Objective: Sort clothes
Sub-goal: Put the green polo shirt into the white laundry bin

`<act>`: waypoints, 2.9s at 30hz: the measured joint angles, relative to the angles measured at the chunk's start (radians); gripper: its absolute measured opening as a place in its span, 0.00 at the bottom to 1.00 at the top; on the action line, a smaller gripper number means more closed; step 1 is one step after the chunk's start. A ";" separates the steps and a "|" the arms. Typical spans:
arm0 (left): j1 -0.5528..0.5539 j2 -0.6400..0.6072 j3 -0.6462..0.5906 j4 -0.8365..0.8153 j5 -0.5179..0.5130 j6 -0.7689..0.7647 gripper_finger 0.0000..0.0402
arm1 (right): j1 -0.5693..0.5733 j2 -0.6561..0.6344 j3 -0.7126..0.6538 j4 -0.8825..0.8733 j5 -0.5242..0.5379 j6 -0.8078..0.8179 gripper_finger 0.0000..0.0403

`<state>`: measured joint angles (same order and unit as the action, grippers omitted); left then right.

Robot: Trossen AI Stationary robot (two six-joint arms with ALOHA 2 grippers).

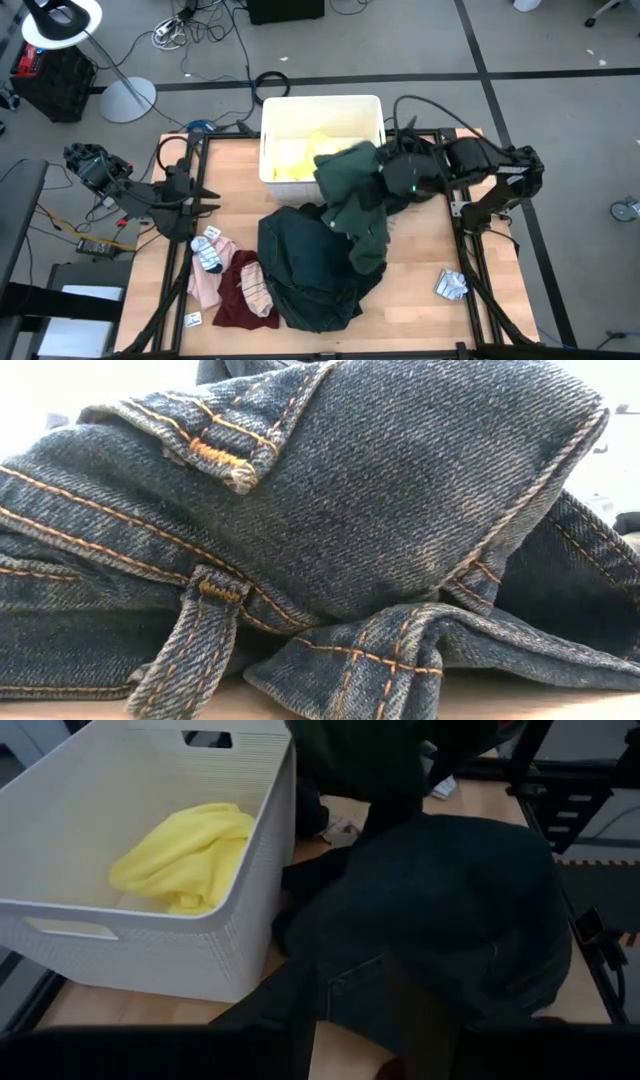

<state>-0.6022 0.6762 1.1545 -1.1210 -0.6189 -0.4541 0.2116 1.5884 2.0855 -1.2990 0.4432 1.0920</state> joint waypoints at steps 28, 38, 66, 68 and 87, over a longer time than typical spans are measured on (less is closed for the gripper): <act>0.262 -0.180 -0.371 0.482 0.106 0.137 0.30 | -0.531 0.000 0.092 0.523 -0.384 -0.695 0.04; 0.484 -0.176 -0.383 0.537 0.325 0.243 0.30 | -0.646 0.049 0.093 0.412 -0.478 -0.710 0.04; 0.609 -0.179 -0.433 0.611 0.516 0.267 0.30 | -0.657 0.433 0.092 0.128 -0.452 -0.700 0.04; 0.609 -0.179 -0.433 0.621 0.515 0.267 0.30 | -0.657 0.455 0.092 0.128 -0.465 -0.700 0.05; 0.609 -0.179 -0.431 0.735 0.513 0.318 0.30 | -0.679 0.486 0.091 0.130 -0.474 -0.710 0.09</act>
<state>0.0067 0.4973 0.7235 -0.3863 -0.1062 -0.1360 -0.4671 2.0747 2.1769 -1.1694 -0.0313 0.3824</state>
